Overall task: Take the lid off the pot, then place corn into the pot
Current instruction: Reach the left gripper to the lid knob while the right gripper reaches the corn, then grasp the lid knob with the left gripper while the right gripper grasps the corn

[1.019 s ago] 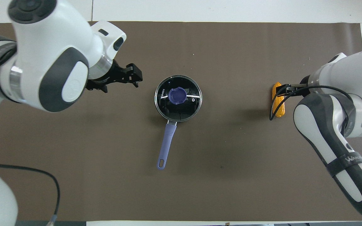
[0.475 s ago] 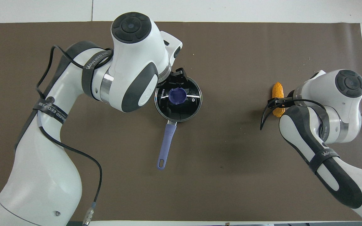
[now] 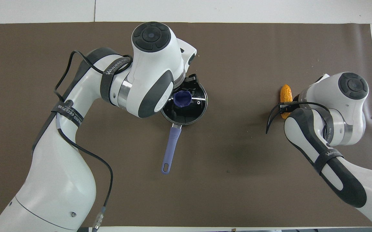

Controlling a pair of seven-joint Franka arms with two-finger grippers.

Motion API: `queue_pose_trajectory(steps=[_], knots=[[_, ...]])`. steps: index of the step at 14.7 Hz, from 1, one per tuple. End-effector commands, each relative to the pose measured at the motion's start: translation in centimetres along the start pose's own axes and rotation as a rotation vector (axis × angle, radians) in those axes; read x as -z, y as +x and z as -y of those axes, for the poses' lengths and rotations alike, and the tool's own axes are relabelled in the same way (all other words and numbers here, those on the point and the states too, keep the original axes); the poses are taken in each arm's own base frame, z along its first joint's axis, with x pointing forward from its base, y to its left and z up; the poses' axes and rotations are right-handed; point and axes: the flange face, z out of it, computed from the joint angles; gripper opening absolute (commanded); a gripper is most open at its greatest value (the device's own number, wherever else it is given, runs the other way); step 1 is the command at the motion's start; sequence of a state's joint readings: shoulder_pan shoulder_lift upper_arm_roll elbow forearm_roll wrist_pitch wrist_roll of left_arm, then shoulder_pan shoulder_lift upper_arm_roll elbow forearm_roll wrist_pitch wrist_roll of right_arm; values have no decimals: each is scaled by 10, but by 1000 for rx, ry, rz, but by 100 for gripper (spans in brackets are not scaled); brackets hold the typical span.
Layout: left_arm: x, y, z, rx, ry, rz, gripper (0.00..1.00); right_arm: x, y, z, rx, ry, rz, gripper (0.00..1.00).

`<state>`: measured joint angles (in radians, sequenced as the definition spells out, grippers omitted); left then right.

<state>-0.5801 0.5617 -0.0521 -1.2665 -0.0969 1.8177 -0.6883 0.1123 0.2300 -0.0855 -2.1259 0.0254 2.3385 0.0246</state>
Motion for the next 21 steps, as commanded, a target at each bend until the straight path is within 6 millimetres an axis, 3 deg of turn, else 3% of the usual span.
queue_pose_trajectory(steps=[1,4,6,8,11,14,16,19,21], knots=[[-6,-6,-14,-4,14,-22,99,2,2,3,24,12,16,0],[-9,-8,-14,-6,26,-26,99,36,23,11,36,12,82,0],[-19,-9,-14,4,48,-37,99,59,32,44,88,11,103,0],[-20,-9,-14,3,49,-38,99,56,30,75,22,-2,114,0],[-19,-9,-14,4,48,-39,97,75,40,65,-74,-3,114,0],[-19,-10,-15,2,51,-44,90,96,54,68,-82,-3,122,0],[-23,-10,-13,4,58,-42,87,100,60,72,-101,42,129,0],[-24,-12,-16,0,56,-43,70,89,53,84,-98,67,165,0],[-24,-13,-17,-2,56,-43,44,90,52,89,-85,57,162,0]])
